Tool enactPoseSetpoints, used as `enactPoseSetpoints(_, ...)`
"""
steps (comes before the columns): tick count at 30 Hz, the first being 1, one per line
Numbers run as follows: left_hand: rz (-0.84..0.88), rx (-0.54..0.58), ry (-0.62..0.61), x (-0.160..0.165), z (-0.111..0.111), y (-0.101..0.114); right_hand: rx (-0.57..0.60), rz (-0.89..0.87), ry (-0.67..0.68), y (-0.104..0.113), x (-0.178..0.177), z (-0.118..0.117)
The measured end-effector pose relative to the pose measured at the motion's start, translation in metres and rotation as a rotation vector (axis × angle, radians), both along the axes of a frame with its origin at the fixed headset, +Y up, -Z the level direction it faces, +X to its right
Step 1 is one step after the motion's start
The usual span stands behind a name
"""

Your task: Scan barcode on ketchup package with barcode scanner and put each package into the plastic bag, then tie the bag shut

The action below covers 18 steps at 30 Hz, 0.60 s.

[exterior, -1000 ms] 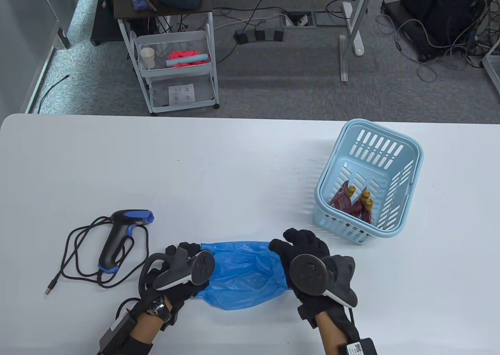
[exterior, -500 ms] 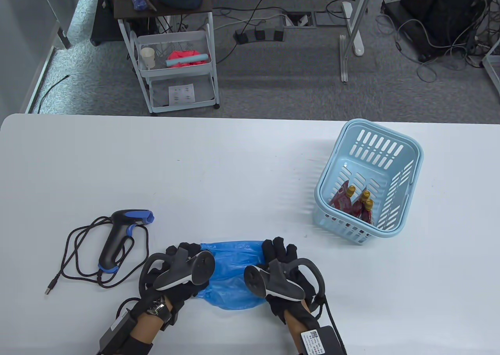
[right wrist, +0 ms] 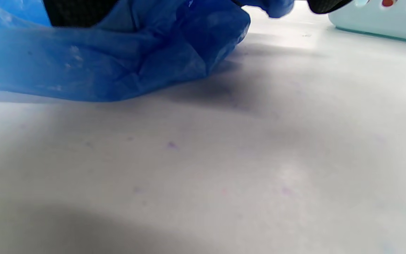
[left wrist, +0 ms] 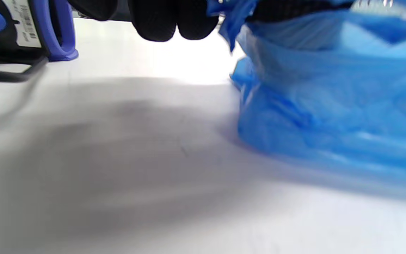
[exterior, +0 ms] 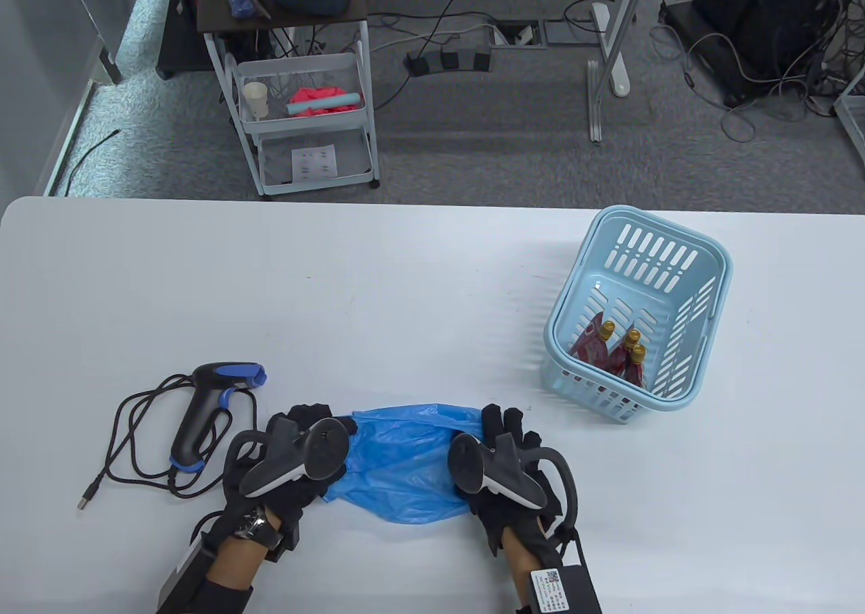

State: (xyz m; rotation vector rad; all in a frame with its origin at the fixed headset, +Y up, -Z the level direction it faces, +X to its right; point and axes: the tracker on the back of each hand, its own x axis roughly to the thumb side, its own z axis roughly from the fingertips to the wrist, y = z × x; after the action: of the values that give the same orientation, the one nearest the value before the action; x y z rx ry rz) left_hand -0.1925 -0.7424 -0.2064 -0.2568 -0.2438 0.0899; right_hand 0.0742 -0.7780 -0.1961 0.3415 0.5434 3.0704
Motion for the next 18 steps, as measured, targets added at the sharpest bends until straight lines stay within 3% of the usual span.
enactPoseSetpoints(7, 0.276, 0.006, 0.059, -0.025, -0.003, 0.022, -0.027, -0.054, -0.008, -0.003, 0.005, 0.0)
enactPoseSetpoints(12, 0.425, 0.111, 0.045, -0.028, 0.004, 0.047, -0.061, -0.117, -0.014, -0.006, 0.007, 0.0)
enactPoseSetpoints(18, 0.253, 0.304, -0.083, 0.009, 0.029, 0.074, -0.069, -0.108, 0.014, -0.006, 0.0, 0.003)
